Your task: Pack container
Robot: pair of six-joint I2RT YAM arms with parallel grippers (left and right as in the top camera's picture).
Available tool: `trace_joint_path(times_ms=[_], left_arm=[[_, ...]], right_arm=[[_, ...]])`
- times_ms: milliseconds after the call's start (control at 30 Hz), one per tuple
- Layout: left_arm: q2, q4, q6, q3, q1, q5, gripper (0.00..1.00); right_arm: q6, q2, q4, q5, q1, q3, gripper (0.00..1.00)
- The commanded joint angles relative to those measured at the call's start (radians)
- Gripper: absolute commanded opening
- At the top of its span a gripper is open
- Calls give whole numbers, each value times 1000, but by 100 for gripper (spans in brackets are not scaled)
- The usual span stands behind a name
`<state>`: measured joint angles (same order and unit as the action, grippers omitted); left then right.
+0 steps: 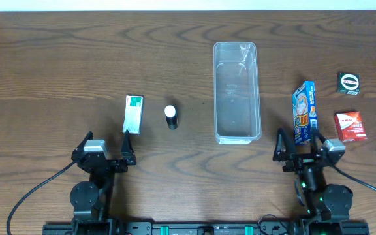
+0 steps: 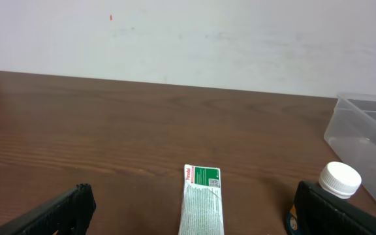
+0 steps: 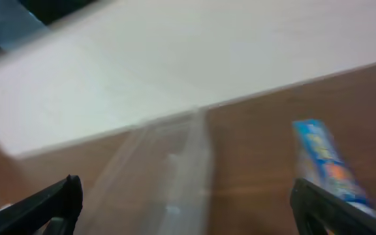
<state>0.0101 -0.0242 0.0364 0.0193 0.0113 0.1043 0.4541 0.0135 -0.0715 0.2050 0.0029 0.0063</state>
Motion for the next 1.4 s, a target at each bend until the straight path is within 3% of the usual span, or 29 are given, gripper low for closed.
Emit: trace_joint_path(times_ms=[0,133,233,400,600,867,1367], left_arm=[[-6,-36,-6,-15,3,12,98],[-6,-36,-6,-15,3,12,98],[-6,-36,-6,-15,3,12,98],[-6,-36,-6,-15,3,12,98],[-6,-36,-6,-15,3,12,98],[1,-36,-6,-15,3,12,98],[1,-36,-6,-15,3,12,98]], right_arm=[[145,-8,-138,181,-9,-1,99],[51,-8,-392,267,-9,29,99],[-24,7,-336,254,-10,126,99],[-261,175,16,158,-10,421,99],[-380,559,568,-48,-53,853,99],[-494,1029,977,-52,-157,1244,99],[-507,1383,1001,-228,-161,1275,99]])
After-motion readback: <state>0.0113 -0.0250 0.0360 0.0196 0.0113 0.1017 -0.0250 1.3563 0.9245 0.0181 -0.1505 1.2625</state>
